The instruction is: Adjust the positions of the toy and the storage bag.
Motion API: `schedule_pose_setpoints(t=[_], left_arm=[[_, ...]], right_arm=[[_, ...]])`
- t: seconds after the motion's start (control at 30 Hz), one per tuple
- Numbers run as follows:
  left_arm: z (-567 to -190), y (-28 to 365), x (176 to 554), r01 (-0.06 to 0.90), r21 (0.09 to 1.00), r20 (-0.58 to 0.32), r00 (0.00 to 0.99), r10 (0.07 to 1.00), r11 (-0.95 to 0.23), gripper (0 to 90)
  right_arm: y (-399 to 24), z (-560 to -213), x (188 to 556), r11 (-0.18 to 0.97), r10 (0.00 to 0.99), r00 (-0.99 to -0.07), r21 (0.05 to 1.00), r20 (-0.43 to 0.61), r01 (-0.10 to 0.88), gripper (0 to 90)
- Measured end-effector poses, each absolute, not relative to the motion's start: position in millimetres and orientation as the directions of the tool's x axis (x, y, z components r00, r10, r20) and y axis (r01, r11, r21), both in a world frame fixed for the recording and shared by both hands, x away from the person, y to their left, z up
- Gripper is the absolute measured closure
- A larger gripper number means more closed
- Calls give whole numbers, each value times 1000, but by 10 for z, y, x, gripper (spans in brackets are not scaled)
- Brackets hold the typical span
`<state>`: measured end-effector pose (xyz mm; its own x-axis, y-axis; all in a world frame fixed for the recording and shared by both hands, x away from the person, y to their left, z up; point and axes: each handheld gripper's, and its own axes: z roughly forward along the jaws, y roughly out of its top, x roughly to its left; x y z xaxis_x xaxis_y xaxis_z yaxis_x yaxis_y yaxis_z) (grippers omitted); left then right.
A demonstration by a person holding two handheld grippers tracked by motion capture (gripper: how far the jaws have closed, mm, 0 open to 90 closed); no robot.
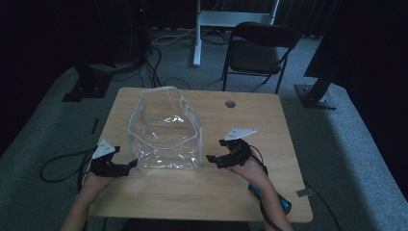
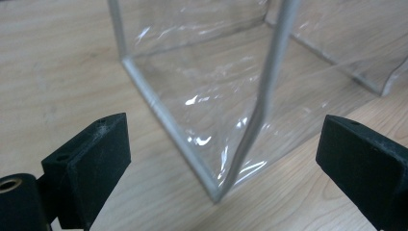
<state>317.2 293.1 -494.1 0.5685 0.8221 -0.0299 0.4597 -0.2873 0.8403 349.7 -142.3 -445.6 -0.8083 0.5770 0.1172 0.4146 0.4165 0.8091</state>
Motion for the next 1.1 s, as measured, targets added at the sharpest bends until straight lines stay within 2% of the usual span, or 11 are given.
schedule_pose_setpoints(t=[0.2, 0.27, 0.33, 0.4, 0.47, 0.53, 0.57, 0.83, 0.97, 1.1], left_arm=[[-4885, 2855, 3217, 446, 848, -35, 588, 808, -288, 73], [-4871, 2837, 3223, 440, 854, -34, 579, 814, -277, 151], [-4857, 2825, 3237, 441, 857, -43, 578, 815, -267, 153], [-4841, 2812, 3246, 437, 857, -33, 575, 817, -273, 224], [-4830, 2796, 3257, 432, 860, -35, 584, 811, -274, 265], [-4820, 2779, 3268, 428, 859, -31, 591, 806, -280, 332], [-4816, 2769, 3272, 427, 860, -32, 594, 804, -281, 356], [-4813, 2728, 3276, 407, 869, -28, 608, 793, -281, 586], [-4827, 2705, 3263, 386, 869, 6, 618, 786, -309, 689], [-4830, 2706, 3259, 387, 871, 3, 610, 792, -302, 780]], right_arm=[[-1231, -4349, 3553, 403, 552, -826, 829, 117, 387, 211], [-1182, -4333, 3563, 406, 540, -833, 830, 119, 382, 213], [-1136, -4325, 3564, 408, 532, -838, 832, 118, 375, 235], [-1097, -4322, 3560, 411, 524, -844, 835, 113, 367, 252], [-1065, -4324, 3559, 412, 517, -849, 837, 112, 361, 336], [-1042, -4323, 3566, 408, 512, -851, 838, 118, 362, 377], [-1035, -4321, 3567, 403, 510, -852, 841, 121, 361, 431], [-1020, -4327, 3584, 394, 523, -842, 839, 131, 375, 664], [-1010, -4359, 3567, 409, 521, -844, 831, 126, 377, 796], [-1013, -4369, 3544, 417, 521, -844, 825, 128, 383, 839]])
